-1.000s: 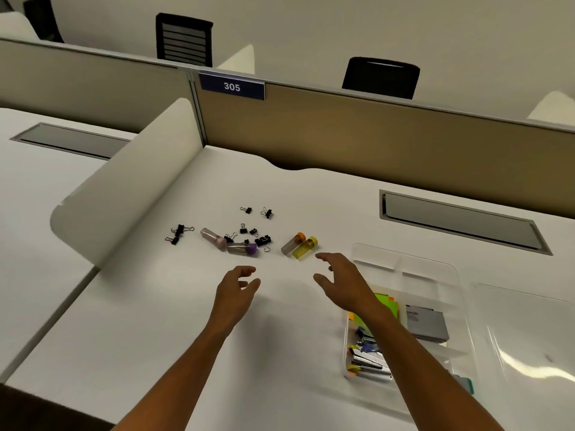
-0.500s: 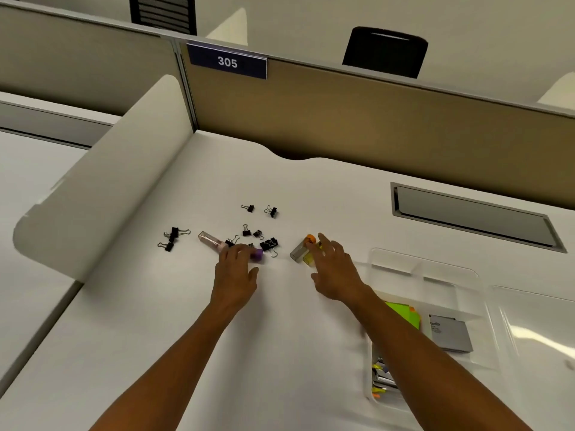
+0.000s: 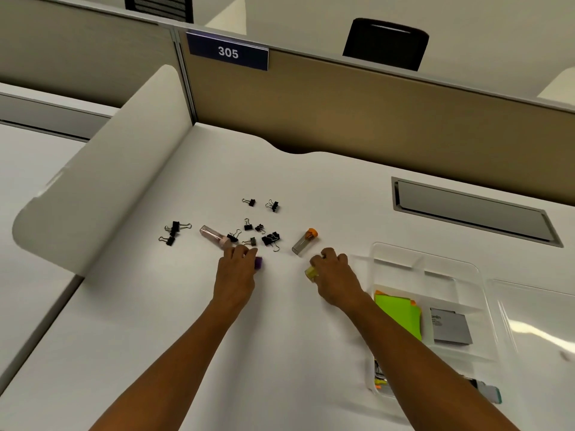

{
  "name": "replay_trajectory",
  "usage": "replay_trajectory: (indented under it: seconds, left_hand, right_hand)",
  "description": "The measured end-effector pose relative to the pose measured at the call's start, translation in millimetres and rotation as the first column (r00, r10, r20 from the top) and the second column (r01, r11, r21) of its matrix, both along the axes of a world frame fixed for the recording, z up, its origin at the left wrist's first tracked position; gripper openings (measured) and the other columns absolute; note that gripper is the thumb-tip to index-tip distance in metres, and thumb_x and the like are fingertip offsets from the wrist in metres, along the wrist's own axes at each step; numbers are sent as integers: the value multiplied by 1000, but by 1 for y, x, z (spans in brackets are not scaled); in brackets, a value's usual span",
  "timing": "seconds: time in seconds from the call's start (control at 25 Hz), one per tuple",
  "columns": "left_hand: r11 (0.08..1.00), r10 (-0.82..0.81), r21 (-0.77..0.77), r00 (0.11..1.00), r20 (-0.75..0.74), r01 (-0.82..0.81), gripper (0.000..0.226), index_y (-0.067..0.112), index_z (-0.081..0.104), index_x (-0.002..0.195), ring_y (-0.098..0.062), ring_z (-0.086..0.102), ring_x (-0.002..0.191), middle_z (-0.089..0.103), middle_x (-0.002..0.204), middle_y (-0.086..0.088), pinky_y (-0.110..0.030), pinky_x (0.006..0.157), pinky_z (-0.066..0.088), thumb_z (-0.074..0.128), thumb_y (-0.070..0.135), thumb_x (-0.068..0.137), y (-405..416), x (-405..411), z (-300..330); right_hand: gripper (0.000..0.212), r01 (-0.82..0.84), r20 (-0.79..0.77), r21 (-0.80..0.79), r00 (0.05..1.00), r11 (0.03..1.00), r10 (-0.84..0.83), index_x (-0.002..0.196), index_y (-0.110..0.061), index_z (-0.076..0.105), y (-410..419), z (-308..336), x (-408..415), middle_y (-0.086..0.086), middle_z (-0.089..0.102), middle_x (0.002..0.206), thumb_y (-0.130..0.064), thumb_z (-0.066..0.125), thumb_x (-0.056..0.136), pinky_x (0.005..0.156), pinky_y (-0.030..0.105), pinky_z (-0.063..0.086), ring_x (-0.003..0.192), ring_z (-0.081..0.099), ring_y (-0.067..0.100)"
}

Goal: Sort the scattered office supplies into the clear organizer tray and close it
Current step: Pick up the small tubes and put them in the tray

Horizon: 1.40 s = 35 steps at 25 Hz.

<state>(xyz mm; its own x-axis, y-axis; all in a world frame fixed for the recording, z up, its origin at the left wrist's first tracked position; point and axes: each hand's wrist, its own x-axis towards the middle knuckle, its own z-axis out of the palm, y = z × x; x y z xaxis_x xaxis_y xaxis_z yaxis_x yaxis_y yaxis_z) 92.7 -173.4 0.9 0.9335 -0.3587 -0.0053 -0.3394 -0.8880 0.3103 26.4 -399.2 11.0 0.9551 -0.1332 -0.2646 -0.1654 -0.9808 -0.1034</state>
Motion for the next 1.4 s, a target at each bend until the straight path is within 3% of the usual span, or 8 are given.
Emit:
replay_trajectory:
  seconds: [0.32,0.52,0.76,0.88,0.96,1.12,1.28,1.4]
  left_hand:
    - [1000,13,24,1000,-10,-13,19,18,58,114,-23,54,98,60,109,-2,-31,78,38,50,20,97,-1,-27,12]
    - [940,52,-331,995,-87,-78,16,17,59,109,-22,60,95,62,104,-1,-30,78,45,54,12,94,-16,-43,42]
    - [830,49,-546,989,-139,-118,36,16,47,130,-13,54,102,58,114,4,-25,85,44,54,12,96,-53,-54,81]
    - [792,14,-606,996,-93,-68,36,15,47,128,-14,55,102,55,112,4,-15,80,42,53,6,95,-74,-62,95]
    - [779,-17,-626,996,-82,-39,31,17,49,122,-18,58,95,55,107,3,-24,77,49,58,11,93,-87,-66,103]
    - [774,-56,-633,998,-35,22,34,19,49,111,-19,60,88,56,103,3,-28,76,50,71,19,85,-117,-77,117]
    - [764,-87,-643,996,-24,51,40,18,48,121,-19,61,90,57,109,1,-30,81,52,69,23,88,-145,-84,129]
    - [729,-116,-682,993,-32,63,34,14,56,119,-16,60,83,61,106,-2,-15,71,47,68,20,88,-162,-88,133]
  right_hand:
    - [34,-21,19,89,1000,996,19,128,-24,47,19,7,-42,8,47,122,-27,54,95,77,37,49,105,48,27]
    - [44,133,142,360,970,923,-196,132,-26,37,17,39,-54,8,64,105,-46,48,95,69,37,46,91,60,29]
    - [24,179,262,616,872,767,-414,98,-36,48,-7,85,-69,-3,61,71,-45,62,80,60,33,48,64,59,19]
    - [22,155,270,755,813,638,-516,95,-33,60,-24,99,-77,-11,64,81,-40,71,78,60,23,49,72,61,9]
    - [22,134,274,803,782,580,-560,96,-29,66,-38,105,-81,-13,67,88,-36,76,78,66,18,49,81,63,7]
    - [24,124,271,846,737,518,-620,103,-23,69,-66,110,-92,-7,69,99,-25,76,81,73,18,47,91,63,11]
    - [18,117,272,870,695,478,-666,101,-24,65,-87,112,-99,-3,65,104,-29,72,85,78,24,48,93,60,13]
    - [15,108,284,873,681,476,-675,102,-25,60,-104,115,-106,-4,64,99,-25,67,89,74,23,49,91,61,14]
